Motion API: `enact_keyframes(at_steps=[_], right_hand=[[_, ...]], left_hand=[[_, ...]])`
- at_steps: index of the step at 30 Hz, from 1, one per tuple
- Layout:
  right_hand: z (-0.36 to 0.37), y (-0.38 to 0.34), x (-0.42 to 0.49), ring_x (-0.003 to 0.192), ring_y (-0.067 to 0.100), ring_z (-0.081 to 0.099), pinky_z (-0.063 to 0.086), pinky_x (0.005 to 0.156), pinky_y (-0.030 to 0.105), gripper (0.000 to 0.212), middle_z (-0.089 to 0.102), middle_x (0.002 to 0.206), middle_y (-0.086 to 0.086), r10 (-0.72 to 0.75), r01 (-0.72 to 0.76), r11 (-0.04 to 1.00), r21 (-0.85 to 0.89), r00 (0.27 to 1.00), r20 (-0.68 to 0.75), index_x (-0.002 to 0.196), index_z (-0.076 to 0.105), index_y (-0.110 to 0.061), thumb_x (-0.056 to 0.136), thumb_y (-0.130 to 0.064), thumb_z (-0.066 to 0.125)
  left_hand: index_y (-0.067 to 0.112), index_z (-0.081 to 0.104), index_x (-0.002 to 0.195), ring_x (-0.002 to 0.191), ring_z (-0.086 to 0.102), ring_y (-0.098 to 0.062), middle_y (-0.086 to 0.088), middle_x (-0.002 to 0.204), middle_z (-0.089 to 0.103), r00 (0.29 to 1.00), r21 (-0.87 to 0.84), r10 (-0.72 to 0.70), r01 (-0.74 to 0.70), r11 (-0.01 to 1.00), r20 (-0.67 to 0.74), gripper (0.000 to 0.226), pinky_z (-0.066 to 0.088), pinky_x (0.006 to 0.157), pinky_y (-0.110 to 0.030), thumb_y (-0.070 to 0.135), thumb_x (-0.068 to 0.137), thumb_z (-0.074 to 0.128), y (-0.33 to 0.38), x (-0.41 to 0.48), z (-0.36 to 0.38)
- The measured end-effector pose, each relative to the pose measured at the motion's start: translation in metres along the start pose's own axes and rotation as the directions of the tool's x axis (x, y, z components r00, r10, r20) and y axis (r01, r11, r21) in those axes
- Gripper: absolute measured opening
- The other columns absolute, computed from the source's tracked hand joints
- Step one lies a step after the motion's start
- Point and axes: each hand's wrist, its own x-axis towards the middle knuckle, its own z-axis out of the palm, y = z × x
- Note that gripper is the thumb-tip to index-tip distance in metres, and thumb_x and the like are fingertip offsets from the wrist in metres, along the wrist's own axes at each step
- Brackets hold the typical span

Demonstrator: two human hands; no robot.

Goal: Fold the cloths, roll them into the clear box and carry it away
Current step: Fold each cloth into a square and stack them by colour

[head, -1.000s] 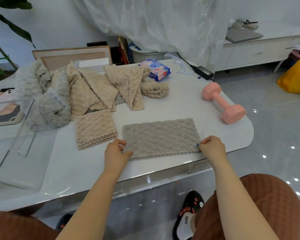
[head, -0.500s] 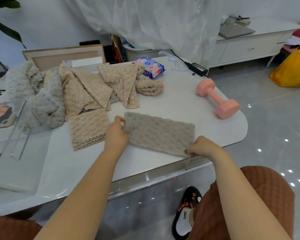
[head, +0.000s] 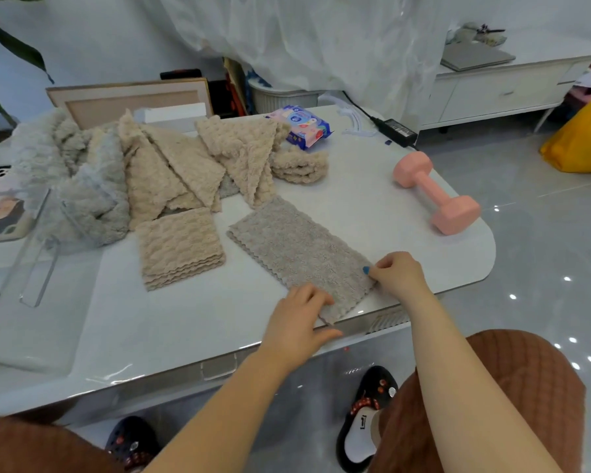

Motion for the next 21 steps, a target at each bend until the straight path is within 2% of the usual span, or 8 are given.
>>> enact_keyframes(at_steps=[3, 5, 7, 9, 12, 16, 18, 21], right_hand=[[-0.002, 0.005, -0.004, 0.064, 0.017, 0.050, 0.038, 0.059, 0.025, 0.015, 0.058, 0.068, 0.003, -0.039, 0.037, 0.997, 0.062, 0.999, 0.024, 0.075, 0.060, -0.006, 0.081, -0.016, 0.070], [-0.009, 0.010, -0.009, 0.059, 0.017, 0.053, 0.042, 0.056, 0.025, 0.013, 0.060, 0.067, 0.003, -0.059, 0.046, 0.988, 0.148, 0.994, 0.087, 0.081, 0.057, -0.009, 0.081, -0.013, 0.069], [-0.017, 0.014, -0.017, 0.052, 0.016, 0.049, 0.038, 0.050, 0.024, 0.016, 0.056, 0.064, 0.004, -0.066, 0.013, 0.962, 0.271, 0.980, 0.186, 0.088, 0.050, -0.011, 0.084, -0.010, 0.065], [-0.024, 0.018, -0.023, 0.049, 0.016, 0.043, 0.033, 0.047, 0.023, 0.013, 0.047, 0.064, 0.005, -0.079, -0.032, 0.940, 0.341, 0.949, 0.305, 0.090, 0.048, -0.013, 0.087, -0.006, 0.058], [-0.024, 0.021, -0.031, 0.047, 0.015, 0.041, 0.031, 0.048, 0.024, 0.015, 0.044, 0.062, 0.006, -0.141, -0.020, 0.919, 0.394, 0.916, 0.376, 0.085, 0.057, -0.012, 0.086, 0.002, 0.053], [-0.019, 0.012, -0.043, 0.057, 0.018, 0.057, 0.048, 0.051, 0.019, 0.013, 0.059, 0.064, 0.007, -0.231, -0.025, 0.795, 0.606, 0.911, 0.341, 0.092, 0.068, -0.005, 0.084, 0.004, 0.063], [-0.016, 0.004, -0.046, 0.064, 0.016, 0.059, 0.050, 0.059, 0.018, 0.021, 0.061, 0.073, 0.005, -0.284, 0.058, 0.840, 0.539, 0.894, 0.346, 0.097, 0.070, -0.007, 0.079, 0.005, 0.069], [-0.009, -0.010, -0.046, 0.061, 0.010, 0.050, 0.041, 0.059, 0.017, 0.022, 0.054, 0.068, -0.002, -0.334, 0.264, 0.927, 0.267, 0.904, 0.266, 0.085, 0.070, -0.014, 0.077, 0.006, 0.068]], left_hand=[[0.021, 0.061, 0.102, 0.092, 0.054, -0.020, 0.004, 0.101, 0.056, 0.993, 0.143, 0.109, -0.101, 0.985, -0.054, 0.032, 0.044, 0.072, -0.029, 0.028, 0.075, 0.075, -0.002, 0.001, 0.002], [0.020, 0.064, 0.091, 0.080, 0.057, -0.021, 0.005, 0.089, 0.058, 0.978, 0.163, 0.198, -0.185, 0.969, -0.064, 0.018, 0.039, 0.063, -0.025, 0.020, 0.074, 0.072, -0.004, -0.001, -0.001], [0.018, 0.065, 0.088, 0.078, 0.056, -0.020, 0.005, 0.085, 0.058, 0.976, 0.119, 0.201, -0.190, 0.975, -0.088, 0.009, 0.040, 0.061, -0.025, 0.021, 0.080, 0.061, -0.006, -0.003, -0.003], [0.017, 0.064, 0.089, 0.078, 0.053, -0.013, 0.007, 0.083, 0.055, 0.989, -0.066, 0.065, -0.074, 0.995, -0.131, 0.011, 0.042, 0.064, -0.028, 0.023, 0.086, 0.056, -0.005, -0.007, -0.007], [0.014, 0.064, 0.085, 0.062, 0.047, -0.002, 0.011, 0.069, 0.052, 0.968, -0.398, -0.202, 0.128, 0.908, -0.151, 0.008, 0.039, 0.060, -0.020, 0.020, 0.090, 0.063, -0.007, -0.011, -0.019], [0.002, 0.059, 0.084, 0.054, 0.058, -0.003, -0.007, 0.060, 0.060, 0.935, -0.544, -0.347, 0.253, 0.800, -0.074, 0.014, 0.042, 0.055, -0.013, 0.014, 0.092, 0.059, -0.013, -0.021, -0.035], [0.002, 0.058, 0.085, 0.061, 0.067, -0.008, -0.013, 0.067, 0.064, 0.918, -0.574, -0.391, 0.281, 0.769, -0.074, 0.013, 0.049, 0.061, -0.020, 0.013, 0.093, 0.059, -0.020, -0.025, -0.044], [0.007, 0.061, 0.088, 0.064, 0.070, -0.014, -0.014, 0.075, 0.064, 0.916, -0.571, -0.397, 0.298, 0.765, -0.054, 0.007, 0.053, 0.068, -0.030, 0.013, 0.092, 0.060, -0.029, -0.030, -0.063]])
